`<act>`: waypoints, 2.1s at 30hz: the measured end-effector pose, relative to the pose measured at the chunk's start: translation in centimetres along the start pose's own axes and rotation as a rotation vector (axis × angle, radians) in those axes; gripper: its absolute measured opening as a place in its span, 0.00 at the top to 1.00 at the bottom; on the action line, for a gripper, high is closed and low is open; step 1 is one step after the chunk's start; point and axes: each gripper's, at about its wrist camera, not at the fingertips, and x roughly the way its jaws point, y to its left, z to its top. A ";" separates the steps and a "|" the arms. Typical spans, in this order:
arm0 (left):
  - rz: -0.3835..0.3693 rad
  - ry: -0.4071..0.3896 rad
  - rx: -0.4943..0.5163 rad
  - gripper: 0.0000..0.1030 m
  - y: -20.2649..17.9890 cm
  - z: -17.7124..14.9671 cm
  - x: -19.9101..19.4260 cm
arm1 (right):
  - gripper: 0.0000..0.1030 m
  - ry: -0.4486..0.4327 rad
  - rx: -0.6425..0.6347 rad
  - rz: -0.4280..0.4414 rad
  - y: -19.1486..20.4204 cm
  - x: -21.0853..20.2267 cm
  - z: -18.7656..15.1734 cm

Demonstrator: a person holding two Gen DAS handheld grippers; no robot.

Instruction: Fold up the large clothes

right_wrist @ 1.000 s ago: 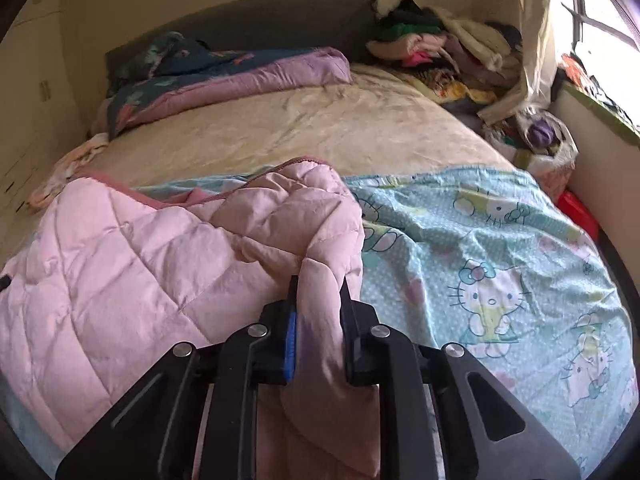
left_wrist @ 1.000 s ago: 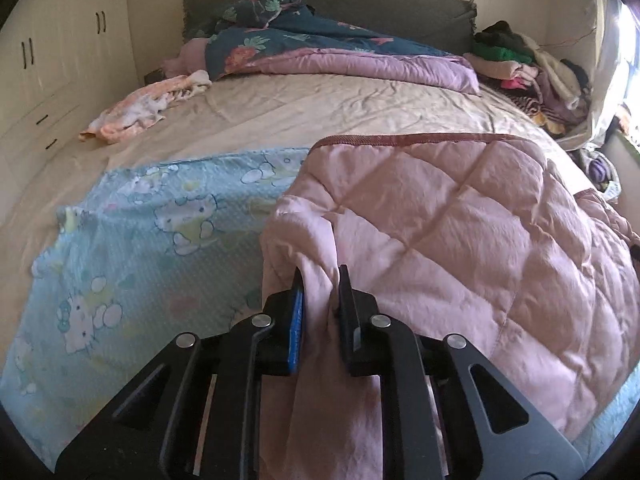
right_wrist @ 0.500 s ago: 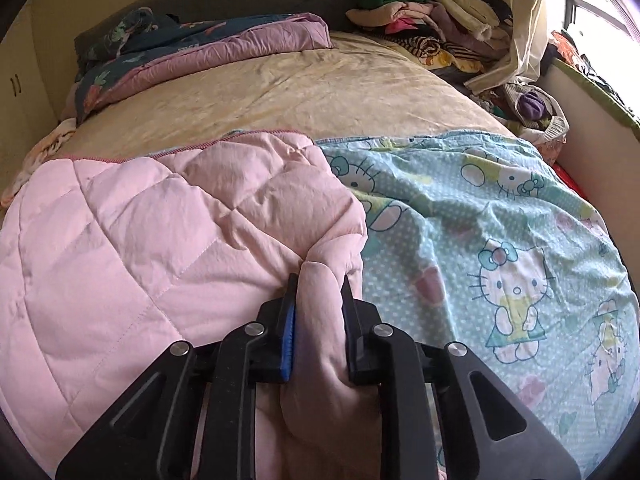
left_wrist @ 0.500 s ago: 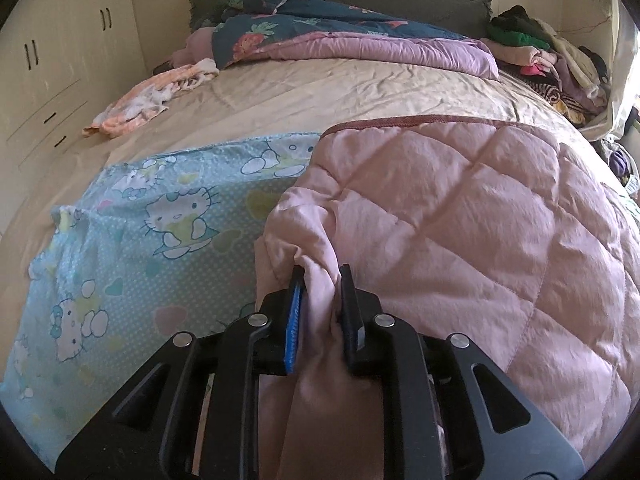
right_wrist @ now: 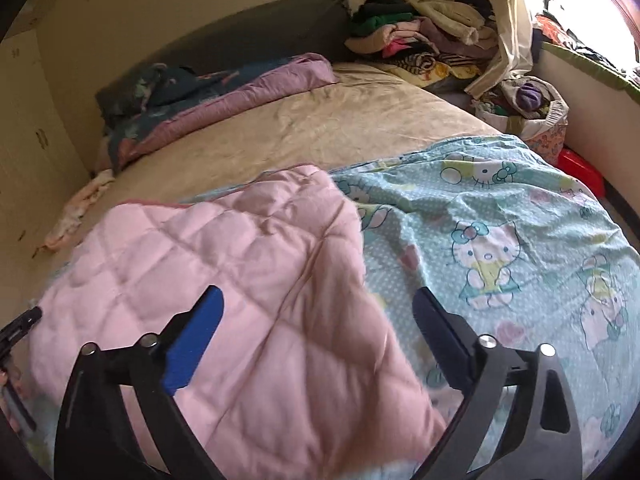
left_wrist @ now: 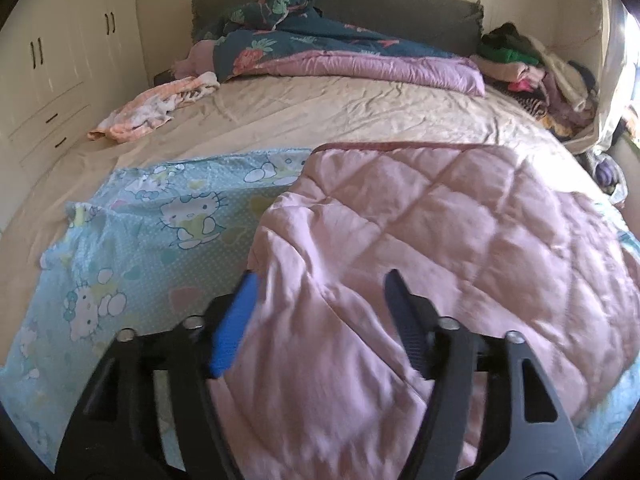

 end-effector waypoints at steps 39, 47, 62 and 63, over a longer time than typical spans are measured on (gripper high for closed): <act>-0.034 -0.003 -0.051 0.09 -0.6 -7.8 -9.8 | 0.04 -0.010 0.032 0.042 1.2 -10.8 -7.5; -0.079 0.059 -0.109 0.09 -0.3 -9.5 -8.5 | 0.04 0.028 0.095 0.029 0.5 -9.7 -9.0; -0.277 0.193 -0.484 0.09 2.6 -10.8 -3.3 | 0.04 0.112 0.246 0.033 -1.0 -5.4 -9.4; -0.283 0.198 -0.510 0.09 2.8 -10.8 -2.9 | 0.04 0.122 0.257 0.035 -1.1 -4.9 -9.4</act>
